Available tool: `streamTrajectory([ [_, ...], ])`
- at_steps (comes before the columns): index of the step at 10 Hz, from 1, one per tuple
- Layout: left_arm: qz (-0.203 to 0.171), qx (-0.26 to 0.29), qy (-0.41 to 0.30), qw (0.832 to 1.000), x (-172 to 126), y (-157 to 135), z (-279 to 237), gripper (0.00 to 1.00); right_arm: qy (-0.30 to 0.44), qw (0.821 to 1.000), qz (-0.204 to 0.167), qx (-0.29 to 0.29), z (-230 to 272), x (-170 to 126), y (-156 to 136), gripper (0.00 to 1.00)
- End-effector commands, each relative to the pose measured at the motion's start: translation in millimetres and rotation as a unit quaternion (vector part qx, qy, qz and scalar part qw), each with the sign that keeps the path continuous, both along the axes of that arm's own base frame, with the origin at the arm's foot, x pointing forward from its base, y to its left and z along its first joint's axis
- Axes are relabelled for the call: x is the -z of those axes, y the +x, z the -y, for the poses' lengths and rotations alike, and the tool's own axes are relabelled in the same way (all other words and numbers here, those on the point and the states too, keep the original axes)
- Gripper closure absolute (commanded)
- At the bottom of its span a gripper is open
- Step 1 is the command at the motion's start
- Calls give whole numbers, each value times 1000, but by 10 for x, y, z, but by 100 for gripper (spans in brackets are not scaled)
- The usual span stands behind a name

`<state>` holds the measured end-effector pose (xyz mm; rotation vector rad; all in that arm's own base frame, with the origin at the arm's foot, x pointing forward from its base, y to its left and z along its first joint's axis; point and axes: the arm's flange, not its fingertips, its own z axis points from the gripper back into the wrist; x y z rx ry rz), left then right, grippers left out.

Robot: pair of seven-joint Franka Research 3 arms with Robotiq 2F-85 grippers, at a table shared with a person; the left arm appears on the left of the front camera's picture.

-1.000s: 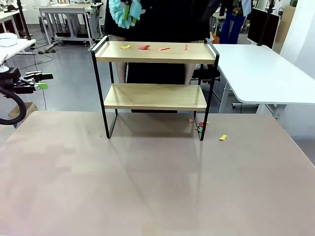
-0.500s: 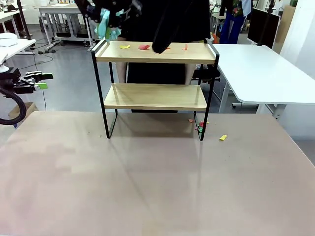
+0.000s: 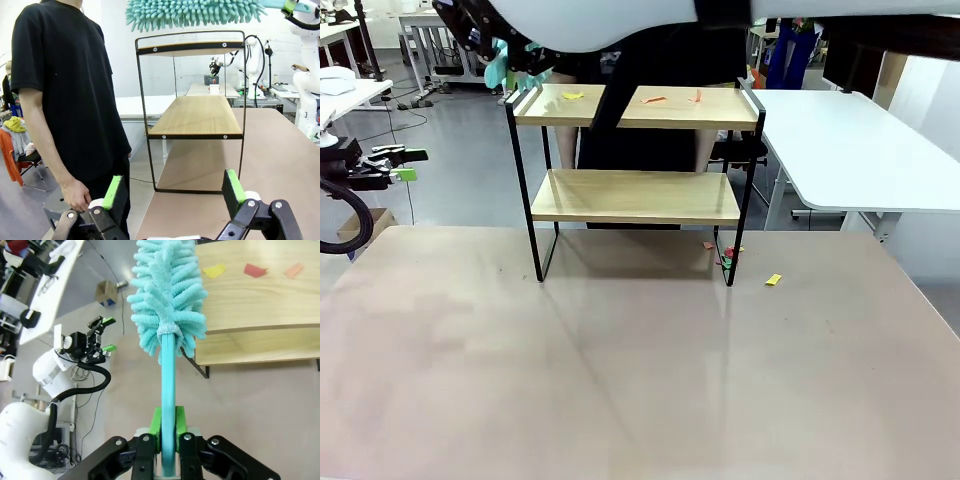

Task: Clean the shelf.
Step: Clean the specific section of the Shelf indicated by the human with the Duster.

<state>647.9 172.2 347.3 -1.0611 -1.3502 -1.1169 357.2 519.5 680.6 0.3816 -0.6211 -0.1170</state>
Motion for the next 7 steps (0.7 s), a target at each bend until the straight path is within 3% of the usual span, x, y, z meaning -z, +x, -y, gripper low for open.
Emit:
streamTrajectory([
  [1,6,1,2,1000,-24,-32,8,0,1,1000,-3,15,-171,-31,96,87],
  [7,6,1,2,1000,-24,-32,8,0,-5,998,-62,21,-17,217,205,87],
])
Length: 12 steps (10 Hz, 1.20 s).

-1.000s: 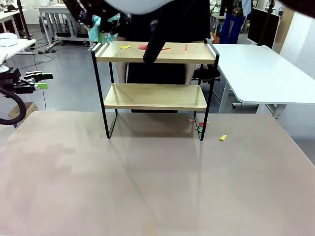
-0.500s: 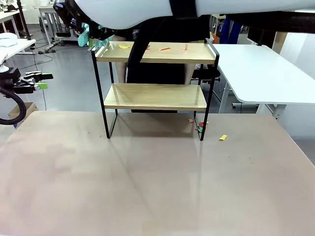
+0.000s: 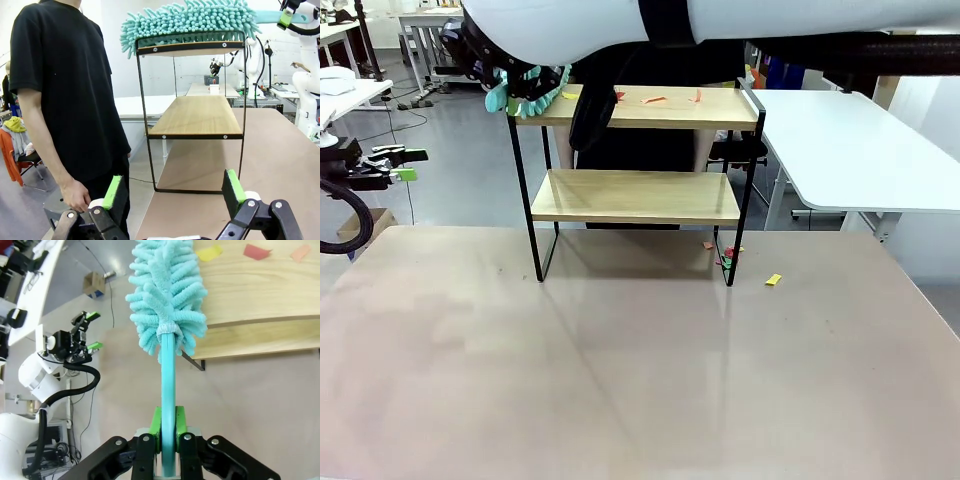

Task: Clean the shelf.
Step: Clean the specific section of the Shelf indicated by the human with the Duster.

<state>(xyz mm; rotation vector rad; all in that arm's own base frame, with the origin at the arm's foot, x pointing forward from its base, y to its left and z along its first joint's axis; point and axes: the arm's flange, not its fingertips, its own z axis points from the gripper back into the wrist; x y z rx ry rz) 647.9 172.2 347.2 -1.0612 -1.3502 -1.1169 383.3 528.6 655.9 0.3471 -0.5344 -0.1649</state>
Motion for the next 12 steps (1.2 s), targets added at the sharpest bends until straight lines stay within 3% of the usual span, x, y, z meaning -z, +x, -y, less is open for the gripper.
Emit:
streamTrajectory([
  [1,6,1,2,1000,-24,-32,8,0,3,1000,-23,2,109,-10,-65,87],
  [7,6,1,2,1000,-24,-32,8,0,-6,999,-41,7,305,-65,-2,87],
  [12,6,1,2,1000,-24,-32,8,0,-51,994,-93,14,869,-122,80,87],
])
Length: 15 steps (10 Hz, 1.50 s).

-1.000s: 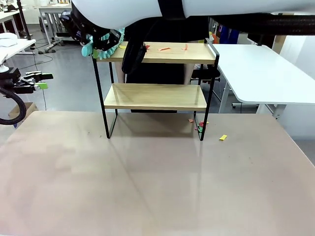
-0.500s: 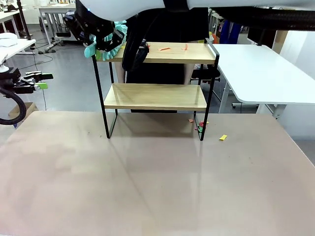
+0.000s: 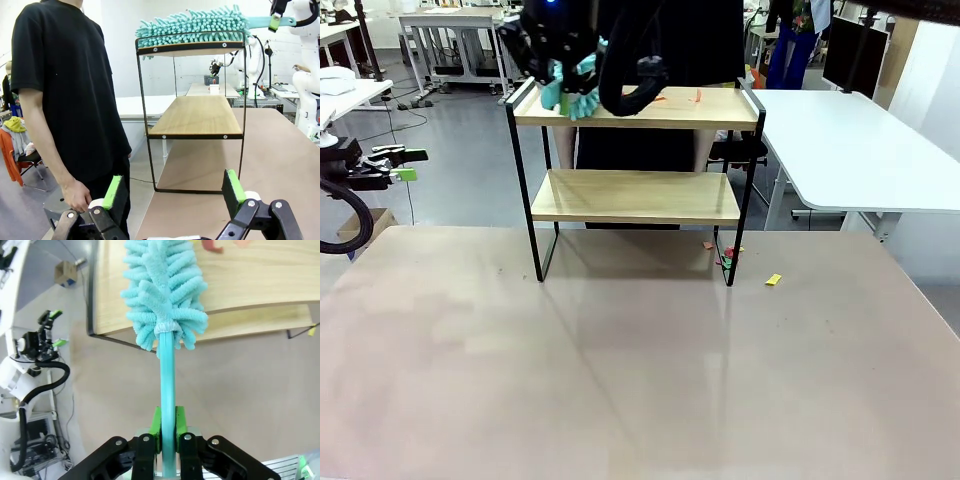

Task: Clean the shelf.
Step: Clean the specific section of the Shelf indicated by the human with the Duster.

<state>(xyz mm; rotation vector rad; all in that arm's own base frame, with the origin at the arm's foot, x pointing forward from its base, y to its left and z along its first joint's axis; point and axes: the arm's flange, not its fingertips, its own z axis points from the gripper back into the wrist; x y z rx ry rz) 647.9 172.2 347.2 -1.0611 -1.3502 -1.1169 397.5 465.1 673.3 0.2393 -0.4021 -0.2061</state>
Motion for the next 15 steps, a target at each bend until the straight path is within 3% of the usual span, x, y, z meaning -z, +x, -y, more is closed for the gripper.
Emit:
streamTrajectory([
  [1,6,1,2,1000,-24,-32,8,0,-16,999,-28,-3,358,59,-58,87],
  [9,6,1,2,1000,-24,-32,8,0,-68,993,-95,33,1488,87,-25,87],
  [13,6,1,2,1000,-24,-32,8,0,-134,977,-141,88,1927,94,-63,87],
  [15,6,1,2,1000,-24,-32,8,0,-167,970,-131,118,2005,0,-153,87],
])
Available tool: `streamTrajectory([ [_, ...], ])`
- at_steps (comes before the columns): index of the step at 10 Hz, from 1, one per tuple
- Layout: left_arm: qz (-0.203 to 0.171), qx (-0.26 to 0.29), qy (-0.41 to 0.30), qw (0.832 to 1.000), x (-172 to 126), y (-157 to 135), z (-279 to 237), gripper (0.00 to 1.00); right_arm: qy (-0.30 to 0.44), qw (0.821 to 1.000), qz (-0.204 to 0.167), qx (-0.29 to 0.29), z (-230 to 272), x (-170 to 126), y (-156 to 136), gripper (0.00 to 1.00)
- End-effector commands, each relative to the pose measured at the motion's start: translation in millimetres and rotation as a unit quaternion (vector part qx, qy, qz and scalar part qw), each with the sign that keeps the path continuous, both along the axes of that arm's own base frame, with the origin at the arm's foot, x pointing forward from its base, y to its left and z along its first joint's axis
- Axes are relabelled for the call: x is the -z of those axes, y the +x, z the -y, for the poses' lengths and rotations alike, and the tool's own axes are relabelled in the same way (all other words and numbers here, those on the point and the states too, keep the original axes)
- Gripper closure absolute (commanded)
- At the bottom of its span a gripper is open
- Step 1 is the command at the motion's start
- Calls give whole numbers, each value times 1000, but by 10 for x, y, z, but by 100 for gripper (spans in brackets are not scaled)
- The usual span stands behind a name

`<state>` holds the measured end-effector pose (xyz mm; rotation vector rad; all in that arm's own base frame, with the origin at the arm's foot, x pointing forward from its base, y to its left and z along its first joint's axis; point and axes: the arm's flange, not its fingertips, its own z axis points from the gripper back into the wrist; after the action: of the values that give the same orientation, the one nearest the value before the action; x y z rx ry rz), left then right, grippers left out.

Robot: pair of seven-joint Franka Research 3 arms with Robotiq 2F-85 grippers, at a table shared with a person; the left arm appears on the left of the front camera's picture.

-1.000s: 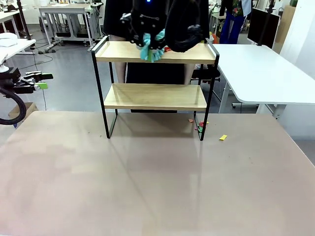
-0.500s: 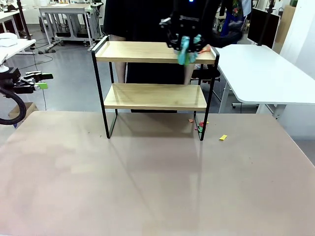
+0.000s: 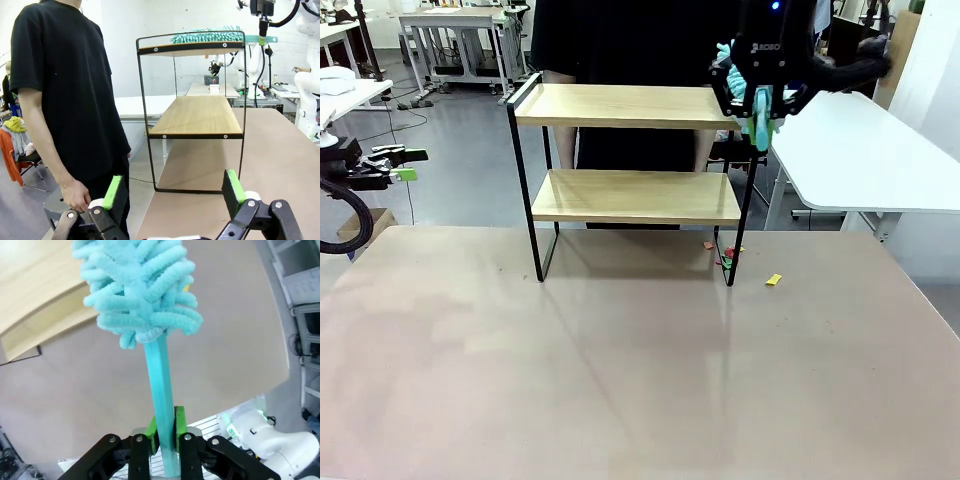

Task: Clean the shelf.
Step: Clean the specific section of the Shelf indicated by the human with the Duster.

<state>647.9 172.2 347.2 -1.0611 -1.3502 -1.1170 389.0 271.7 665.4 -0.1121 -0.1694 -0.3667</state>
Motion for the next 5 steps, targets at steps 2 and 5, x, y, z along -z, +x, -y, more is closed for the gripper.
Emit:
streamTrajectory([
  [2,6,1,2,1000,-24,-32,8,0,-33,999,26,16,79,-168,-142,87],
  [5,6,1,2,1000,-24,-32,8,0,-20,999,46,16,119,-259,-242,87],
])
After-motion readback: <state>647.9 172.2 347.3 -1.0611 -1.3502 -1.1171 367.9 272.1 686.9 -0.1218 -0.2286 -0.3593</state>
